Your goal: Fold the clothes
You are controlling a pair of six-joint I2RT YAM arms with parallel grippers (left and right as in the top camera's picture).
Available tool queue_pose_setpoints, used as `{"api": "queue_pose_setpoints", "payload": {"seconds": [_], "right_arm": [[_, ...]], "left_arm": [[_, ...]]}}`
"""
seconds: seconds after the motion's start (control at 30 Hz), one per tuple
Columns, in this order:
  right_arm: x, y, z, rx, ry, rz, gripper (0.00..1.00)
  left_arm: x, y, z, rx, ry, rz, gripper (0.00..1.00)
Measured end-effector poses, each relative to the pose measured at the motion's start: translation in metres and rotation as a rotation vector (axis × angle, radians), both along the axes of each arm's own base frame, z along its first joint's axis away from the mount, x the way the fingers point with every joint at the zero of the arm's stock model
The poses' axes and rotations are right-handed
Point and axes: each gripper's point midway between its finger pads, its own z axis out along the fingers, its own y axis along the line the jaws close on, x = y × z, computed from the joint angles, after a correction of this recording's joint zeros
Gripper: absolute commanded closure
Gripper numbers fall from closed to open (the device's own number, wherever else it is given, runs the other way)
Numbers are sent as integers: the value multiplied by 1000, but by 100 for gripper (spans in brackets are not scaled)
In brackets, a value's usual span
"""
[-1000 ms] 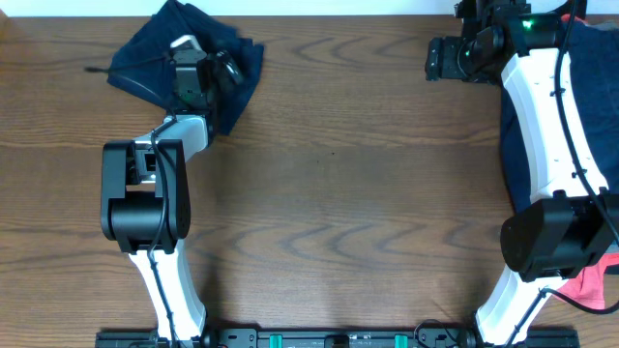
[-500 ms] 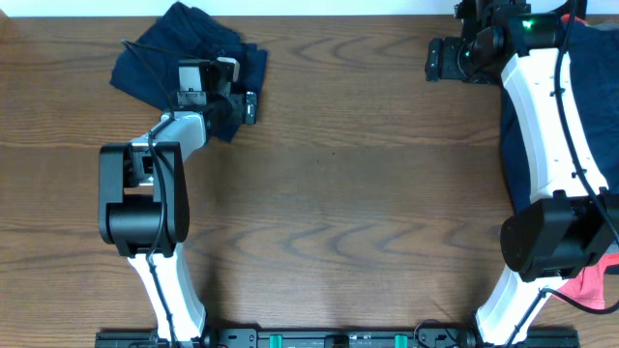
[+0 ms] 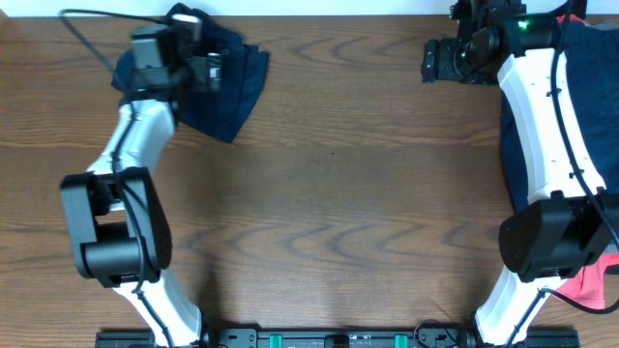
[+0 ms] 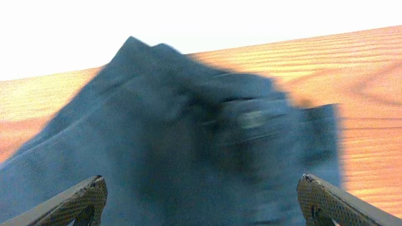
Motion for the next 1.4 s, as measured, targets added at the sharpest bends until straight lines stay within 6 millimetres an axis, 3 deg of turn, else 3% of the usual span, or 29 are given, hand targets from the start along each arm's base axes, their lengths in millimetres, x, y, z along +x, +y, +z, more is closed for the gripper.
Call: {"api": "queue_pose_setpoints", "payload": {"seconds": [0.13,0.2,0.3,0.4,0.7,1.2,1.4], "right_arm": [[1,1,1,2,-7,2,12],[3,1,1,1,-14,1,12],[5,4,3,1,-23,6,12],[4,11,3,1,-24,22,12],[3,21,3,2,-25,41,12],[7,21,5,4,-46,41,11],[12,22,8,6,-68,42,10]], "left_arm": [[-6,51,-35,1,69,96,2],[-11,66,-59,-4,114,128,2],[-17,73,-91,-13,177,144,2],[-18,71,-106,-16,200,141,2],[-27,80,-125,-123,261,297,2],[-45,91,-122,-342,337,618,2],[-50,92,-121,-363,354,654,2]]}}
